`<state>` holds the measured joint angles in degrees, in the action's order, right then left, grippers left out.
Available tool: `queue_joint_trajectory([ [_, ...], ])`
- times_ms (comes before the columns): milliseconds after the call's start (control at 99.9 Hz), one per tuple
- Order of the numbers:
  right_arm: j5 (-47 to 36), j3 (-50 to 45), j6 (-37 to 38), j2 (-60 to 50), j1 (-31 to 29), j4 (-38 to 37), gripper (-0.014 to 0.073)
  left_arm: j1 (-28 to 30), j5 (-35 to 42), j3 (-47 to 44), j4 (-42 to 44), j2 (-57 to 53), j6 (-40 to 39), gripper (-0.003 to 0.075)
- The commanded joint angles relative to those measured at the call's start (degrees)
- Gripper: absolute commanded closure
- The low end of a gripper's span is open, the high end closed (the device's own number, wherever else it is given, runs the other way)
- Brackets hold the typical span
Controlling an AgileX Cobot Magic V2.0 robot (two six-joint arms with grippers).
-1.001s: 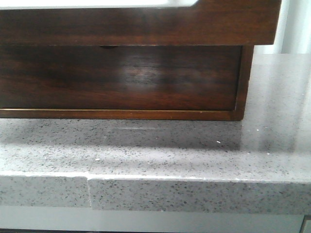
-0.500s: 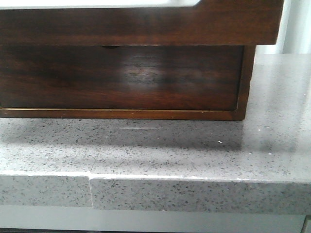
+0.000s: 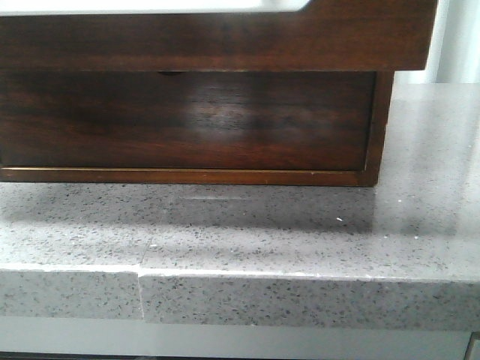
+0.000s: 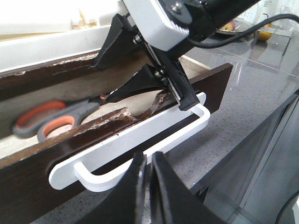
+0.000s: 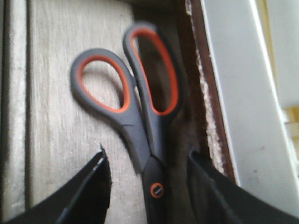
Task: Put scissors in drawer with both arms
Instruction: 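Open the right gripper to release the scissors inside the drawer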
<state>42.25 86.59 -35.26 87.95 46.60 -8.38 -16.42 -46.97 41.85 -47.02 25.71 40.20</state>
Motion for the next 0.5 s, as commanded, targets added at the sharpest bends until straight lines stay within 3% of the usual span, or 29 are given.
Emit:
queue_joint_trajectory([
  [0,-3.4,1.9,2.6,-4.4,-0.7,-1.2,0.0195,-0.5,2.8,1.8,-2.9,0.3,0.0,0.074],
  [100,-2.8,1.9,7.9,-7.4,-0.7,-1.2,0.0344,-0.5,3.4,1.8,-2.9,0.1,-0.1,0.074],
  [220,0.5,1.1,12.2,-12.8,-0.7,0.3,0.0662,-0.5,7.0,1.8,-2.7,-1.2,-0.4,0.074],
  [340,1.6,-4.0,12.6,-20.8,-0.4,2.8,0.0638,-0.5,11.5,1.1,2.2,-4.6,-2.0,0.074],
  [490,0.0,-17.2,15.2,-35.3,0.3,2.9,0.0638,-0.5,13.0,-2.3,9.2,-9.6,-4.1,0.074],
])
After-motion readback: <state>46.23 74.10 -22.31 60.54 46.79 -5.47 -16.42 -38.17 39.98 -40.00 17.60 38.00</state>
